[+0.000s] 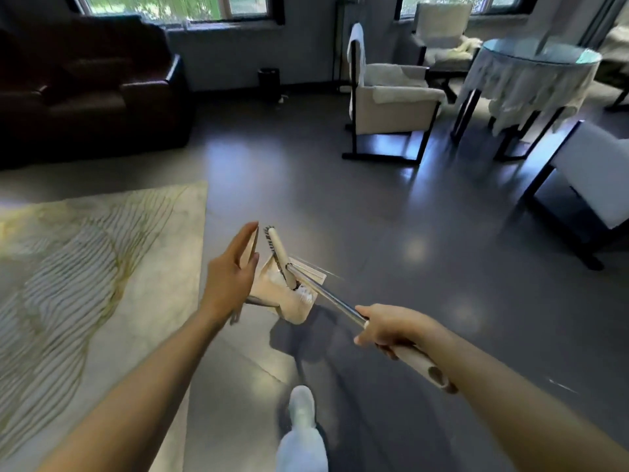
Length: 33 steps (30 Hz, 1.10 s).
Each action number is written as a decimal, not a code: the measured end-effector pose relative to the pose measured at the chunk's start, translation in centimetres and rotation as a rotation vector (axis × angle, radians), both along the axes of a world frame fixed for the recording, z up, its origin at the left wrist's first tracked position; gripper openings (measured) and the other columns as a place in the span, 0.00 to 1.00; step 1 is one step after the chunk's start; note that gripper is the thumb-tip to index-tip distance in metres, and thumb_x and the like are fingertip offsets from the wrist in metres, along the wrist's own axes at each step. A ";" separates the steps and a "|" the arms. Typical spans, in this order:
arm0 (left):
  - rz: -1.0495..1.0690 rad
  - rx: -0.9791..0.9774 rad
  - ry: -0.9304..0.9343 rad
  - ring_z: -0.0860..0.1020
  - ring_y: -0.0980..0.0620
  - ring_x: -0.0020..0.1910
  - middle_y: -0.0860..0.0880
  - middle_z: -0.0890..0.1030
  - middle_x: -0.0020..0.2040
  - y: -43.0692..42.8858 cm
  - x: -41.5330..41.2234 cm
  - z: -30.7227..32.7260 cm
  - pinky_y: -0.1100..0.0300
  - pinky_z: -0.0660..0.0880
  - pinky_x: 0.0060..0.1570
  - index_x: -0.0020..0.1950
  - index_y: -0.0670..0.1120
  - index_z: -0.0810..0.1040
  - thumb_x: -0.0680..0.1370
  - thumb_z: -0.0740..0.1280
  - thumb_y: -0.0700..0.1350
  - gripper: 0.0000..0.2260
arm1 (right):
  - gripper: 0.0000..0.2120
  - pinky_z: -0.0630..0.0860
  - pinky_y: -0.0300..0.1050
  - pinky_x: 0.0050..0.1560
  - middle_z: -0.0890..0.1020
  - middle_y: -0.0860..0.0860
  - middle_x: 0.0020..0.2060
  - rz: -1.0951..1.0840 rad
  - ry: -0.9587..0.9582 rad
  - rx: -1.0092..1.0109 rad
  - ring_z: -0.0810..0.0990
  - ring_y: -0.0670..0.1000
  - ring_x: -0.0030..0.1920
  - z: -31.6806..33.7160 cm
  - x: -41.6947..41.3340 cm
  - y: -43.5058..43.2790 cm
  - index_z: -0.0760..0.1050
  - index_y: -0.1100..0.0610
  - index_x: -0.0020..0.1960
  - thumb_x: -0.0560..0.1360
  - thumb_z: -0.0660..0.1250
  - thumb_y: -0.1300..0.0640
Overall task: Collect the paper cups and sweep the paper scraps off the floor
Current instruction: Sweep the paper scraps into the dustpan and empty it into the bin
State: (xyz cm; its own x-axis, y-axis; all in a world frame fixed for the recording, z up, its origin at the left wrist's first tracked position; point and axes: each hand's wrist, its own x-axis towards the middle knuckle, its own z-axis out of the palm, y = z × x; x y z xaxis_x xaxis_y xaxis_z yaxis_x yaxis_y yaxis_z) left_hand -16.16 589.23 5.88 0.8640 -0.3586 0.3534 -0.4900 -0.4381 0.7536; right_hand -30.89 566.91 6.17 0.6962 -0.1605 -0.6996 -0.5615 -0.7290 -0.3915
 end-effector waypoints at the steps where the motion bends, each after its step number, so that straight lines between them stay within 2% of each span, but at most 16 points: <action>1: 0.009 -0.003 -0.018 0.79 0.45 0.58 0.65 0.65 0.65 -1.4 3.1 -0.2 0.45 0.77 0.57 0.72 0.62 0.63 0.80 0.64 0.41 0.25 | 0.24 0.73 0.38 0.23 0.75 0.52 0.30 -0.012 -0.008 0.010 0.72 0.47 0.20 -0.3 3.1 -1.5 0.64 0.53 0.71 0.77 0.66 0.55; 4: 0.041 0.001 -0.042 0.80 0.44 0.55 0.64 0.66 0.65 -5.6 12.8 -0.3 0.49 0.77 0.57 0.73 0.58 0.65 0.80 0.64 0.41 0.24 | 0.23 0.72 0.38 0.23 0.74 0.53 0.29 -0.040 -0.013 0.040 0.72 0.48 0.21 -0.8 12.9 -5.5 0.64 0.52 0.70 0.77 0.66 0.55; 8: 0.043 0.016 -0.083 0.80 0.46 0.54 0.63 0.66 0.65 -11.4 25.1 1.3 0.59 0.76 0.53 0.74 0.55 0.65 0.80 0.64 0.41 0.24 | 0.24 0.72 0.37 0.22 0.74 0.53 0.31 -0.065 -0.028 0.084 0.72 0.47 0.22 0.6 25.9 -10.6 0.64 0.53 0.71 0.77 0.66 0.55; 12: 0.063 0.047 -0.067 0.80 0.44 0.53 0.51 0.73 0.68 -17.0 36.7 3.2 0.60 0.75 0.52 0.74 0.54 0.66 0.79 0.65 0.41 0.24 | 0.24 0.72 0.37 0.21 0.74 0.53 0.31 -0.099 -0.042 0.121 0.71 0.46 0.19 1.3 37.8 -16.0 0.64 0.52 0.71 0.77 0.66 0.56; 15: 0.085 0.045 -0.066 0.80 0.47 0.52 0.47 0.74 0.68 -21.1 45.8 3.7 0.61 0.74 0.51 0.74 0.51 0.66 0.79 0.64 0.40 0.24 | 0.24 0.73 0.37 0.23 0.74 0.53 0.31 -0.106 -0.053 0.130 0.72 0.47 0.21 0.8 47.6 -20.2 0.64 0.51 0.70 0.76 0.67 0.55; 18: 0.102 0.054 -0.065 0.78 0.46 0.58 0.48 0.73 0.68 -25.3 55.8 3.5 0.58 0.72 0.58 0.74 0.53 0.66 0.79 0.65 0.40 0.24 | 0.22 0.73 0.38 0.24 0.75 0.52 0.31 -0.082 -0.053 0.120 0.73 0.47 0.22 0.5 58.1 -24.8 0.66 0.50 0.68 0.76 0.67 0.55; 20: 0.136 0.067 -0.058 0.75 0.48 0.62 0.51 0.73 0.69 -28.0 62.4 3.6 0.62 0.68 0.59 0.74 0.54 0.66 0.79 0.65 0.40 0.25 | 0.17 0.73 0.38 0.23 0.75 0.52 0.31 -0.056 -0.058 0.110 0.72 0.46 0.20 0.7 65.3 -27.8 0.68 0.51 0.64 0.76 0.66 0.55; 21: 0.154 0.060 -0.056 0.76 0.48 0.61 0.51 0.74 0.68 -29.2 65.4 3.8 0.64 0.67 0.57 0.73 0.54 0.66 0.78 0.66 0.40 0.25 | 0.15 0.73 0.38 0.23 0.76 0.52 0.31 -0.026 -0.061 0.092 0.73 0.47 0.21 1.1 68.8 -29.1 0.69 0.52 0.62 0.76 0.66 0.55; 23: 0.162 0.036 -0.061 0.79 0.47 0.52 0.50 0.76 0.64 -31.1 71.9 4.7 0.70 0.68 0.50 0.73 0.53 0.66 0.78 0.66 0.38 0.26 | 0.12 0.73 0.39 0.24 0.76 0.53 0.31 0.045 -0.071 0.059 0.73 0.48 0.22 2.2 76.4 -31.4 0.71 0.54 0.59 0.76 0.65 0.56; 25: 0.203 0.021 -0.053 0.79 0.49 0.46 0.49 0.78 0.62 -32.2 77.7 5.5 0.70 0.68 0.46 0.73 0.52 0.67 0.77 0.66 0.37 0.26 | 0.10 0.72 0.38 0.23 0.76 0.52 0.30 0.086 -0.084 0.051 0.73 0.48 0.22 3.4 83.4 -33.0 0.72 0.55 0.57 0.76 0.65 0.56; 27: 0.241 0.000 -0.066 0.78 0.49 0.51 0.47 0.77 0.64 -33.0 83.6 5.9 0.71 0.66 0.49 0.73 0.51 0.67 0.77 0.66 0.35 0.27 | 0.10 0.73 0.38 0.23 0.75 0.52 0.32 0.111 -0.091 0.067 0.73 0.48 0.24 4.4 90.5 -34.0 0.73 0.54 0.57 0.77 0.65 0.57; 29: 0.251 0.000 -0.065 0.78 0.49 0.52 0.47 0.77 0.64 -33.6 90.2 6.0 0.71 0.66 0.48 0.73 0.51 0.67 0.77 0.66 0.35 0.26 | 0.11 0.74 0.39 0.25 0.74 0.52 0.31 0.140 -0.084 0.068 0.73 0.48 0.26 4.3 97.7 -34.8 0.73 0.54 0.59 0.77 0.65 0.57; 33: 0.230 -0.019 -0.082 0.76 0.54 0.52 0.47 0.76 0.65 -34.8 104.8 5.2 0.83 0.64 0.46 0.73 0.47 0.68 0.77 0.66 0.34 0.25 | 0.13 0.73 0.38 0.23 0.74 0.53 0.31 0.132 -0.055 0.088 0.73 0.48 0.24 2.8 112.4 -35.3 0.71 0.53 0.61 0.77 0.65 0.57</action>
State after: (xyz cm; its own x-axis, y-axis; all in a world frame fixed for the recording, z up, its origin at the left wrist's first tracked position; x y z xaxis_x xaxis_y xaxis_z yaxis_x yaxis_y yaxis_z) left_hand 88.61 554.40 11.07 0.8904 -0.1486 0.4302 -0.4388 -0.5311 0.7248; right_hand 81.54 531.59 8.96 0.7450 -0.0048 -0.6671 -0.4390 -0.7564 -0.4849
